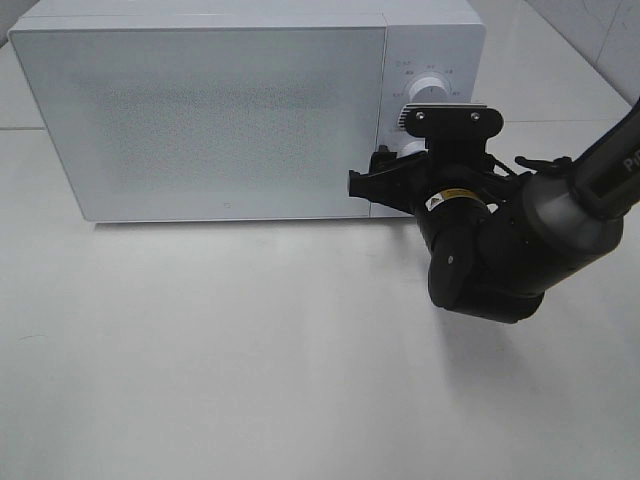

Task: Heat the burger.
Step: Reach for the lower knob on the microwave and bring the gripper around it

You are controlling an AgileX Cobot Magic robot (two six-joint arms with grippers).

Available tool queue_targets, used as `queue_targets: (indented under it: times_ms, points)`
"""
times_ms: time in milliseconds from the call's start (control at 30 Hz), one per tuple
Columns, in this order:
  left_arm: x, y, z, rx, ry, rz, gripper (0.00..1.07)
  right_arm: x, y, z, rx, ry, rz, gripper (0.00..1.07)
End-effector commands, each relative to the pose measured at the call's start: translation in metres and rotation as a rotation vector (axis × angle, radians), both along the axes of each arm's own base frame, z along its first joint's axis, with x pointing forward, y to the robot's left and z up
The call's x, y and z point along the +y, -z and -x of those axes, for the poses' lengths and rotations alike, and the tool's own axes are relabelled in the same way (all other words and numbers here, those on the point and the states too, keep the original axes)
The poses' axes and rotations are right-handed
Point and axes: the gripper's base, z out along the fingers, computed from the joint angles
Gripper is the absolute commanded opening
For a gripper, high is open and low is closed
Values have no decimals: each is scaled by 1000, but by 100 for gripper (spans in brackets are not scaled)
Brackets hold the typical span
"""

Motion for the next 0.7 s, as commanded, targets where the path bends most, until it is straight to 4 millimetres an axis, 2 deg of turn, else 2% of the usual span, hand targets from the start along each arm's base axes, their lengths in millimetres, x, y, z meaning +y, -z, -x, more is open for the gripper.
queue_targets:
  times_ms: [33, 400, 500, 567, 600, 667, 700]
  points:
    - [0, 0, 2, -24, 0, 2, 100, 0, -8, -8, -54, 16, -16, 76]
    - [0, 0, 2, -24, 0, 2, 100, -1, -8, -8, -52, 27, -17, 74]
    - [0, 0, 2, -24, 0, 2, 100, -3, -6, -6, -46, 32, -14, 70]
    - [0, 0, 2, -24, 0, 2, 100, -3, -5, -5, -39, 32, -15, 58]
    - [0, 0, 2, -24, 0, 2, 100, -3, -5, -5, -39, 32, -15, 58]
    - [0, 0, 2, -24, 0, 2, 100, -4, -5, -5, -35, 31, -17, 49]
    - [0, 0, 2, -24, 0, 2, 100, -4, -5, -5, -35, 31, -17, 49]
